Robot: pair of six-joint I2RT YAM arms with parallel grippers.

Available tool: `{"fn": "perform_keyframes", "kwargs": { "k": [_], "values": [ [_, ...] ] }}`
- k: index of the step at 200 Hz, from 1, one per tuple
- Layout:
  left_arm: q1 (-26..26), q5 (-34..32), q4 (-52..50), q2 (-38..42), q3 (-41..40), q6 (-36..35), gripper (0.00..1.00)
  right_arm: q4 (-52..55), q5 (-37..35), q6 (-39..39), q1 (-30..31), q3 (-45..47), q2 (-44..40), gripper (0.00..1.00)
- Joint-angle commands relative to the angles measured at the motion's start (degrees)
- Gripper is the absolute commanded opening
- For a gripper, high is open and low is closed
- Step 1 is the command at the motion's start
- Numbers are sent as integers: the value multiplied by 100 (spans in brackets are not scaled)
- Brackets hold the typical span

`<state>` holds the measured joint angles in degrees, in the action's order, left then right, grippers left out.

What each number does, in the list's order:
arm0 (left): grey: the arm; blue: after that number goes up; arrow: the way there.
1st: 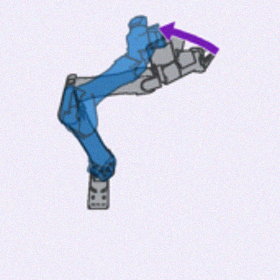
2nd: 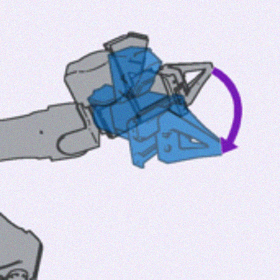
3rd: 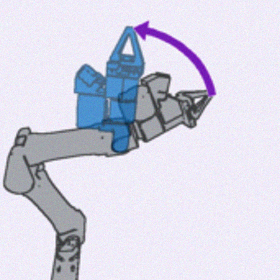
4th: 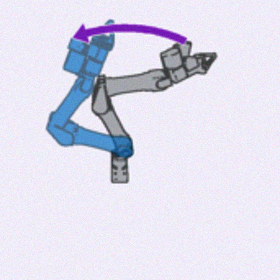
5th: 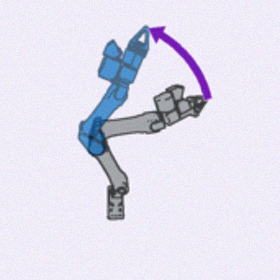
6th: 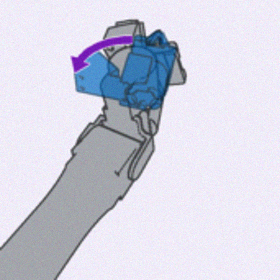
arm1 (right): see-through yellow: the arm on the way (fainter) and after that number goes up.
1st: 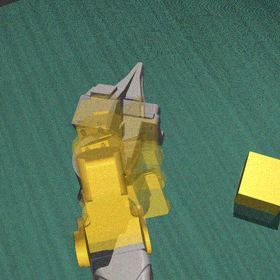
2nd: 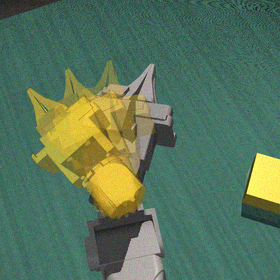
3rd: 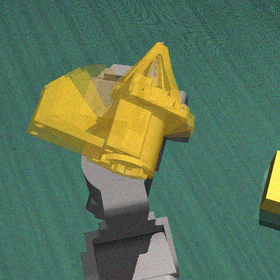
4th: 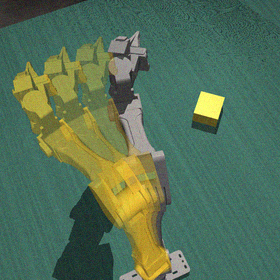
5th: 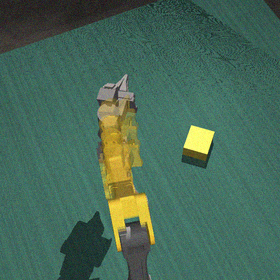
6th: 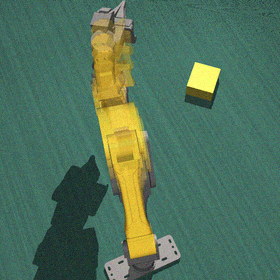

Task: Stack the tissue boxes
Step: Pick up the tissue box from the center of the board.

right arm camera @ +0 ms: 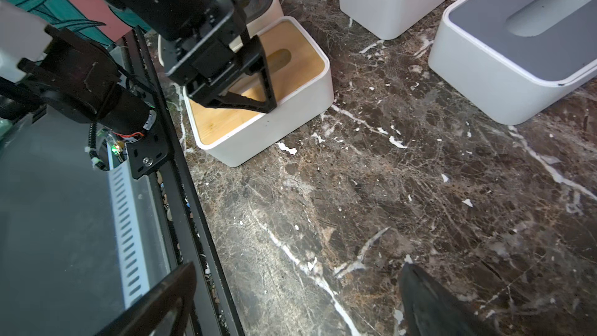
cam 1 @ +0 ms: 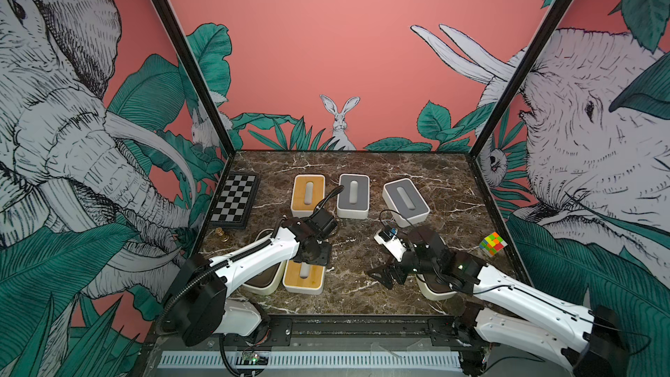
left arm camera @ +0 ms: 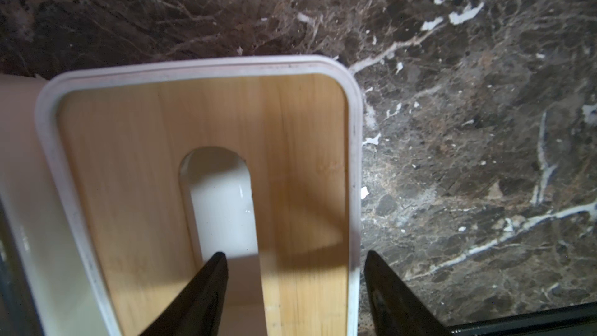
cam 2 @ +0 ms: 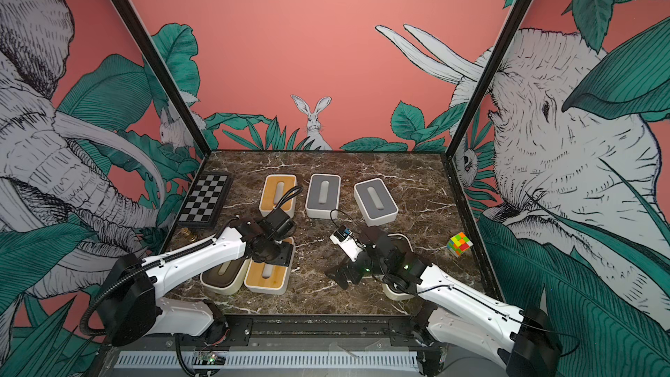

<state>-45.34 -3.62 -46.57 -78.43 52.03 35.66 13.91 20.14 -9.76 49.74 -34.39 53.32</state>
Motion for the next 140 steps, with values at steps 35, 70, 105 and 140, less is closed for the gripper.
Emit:
{"fn": "perform_keyframes", "kwargs": {
  "k": [35,70,105,140],
  "values": [
    [-104,-69,-25,-156,147,260,69,-365,-122,-83,47,21,4,98],
    [-202,-97,75,-230,134,364,68,-526,-83,-80,54,-6,64,98],
    [-246,-96,105,-304,80,440,65,-442,-122,-41,47,-52,-27,98],
    [-247,-164,122,-313,31,464,64,-389,-205,-16,53,-39,-138,98]
  ]
}}
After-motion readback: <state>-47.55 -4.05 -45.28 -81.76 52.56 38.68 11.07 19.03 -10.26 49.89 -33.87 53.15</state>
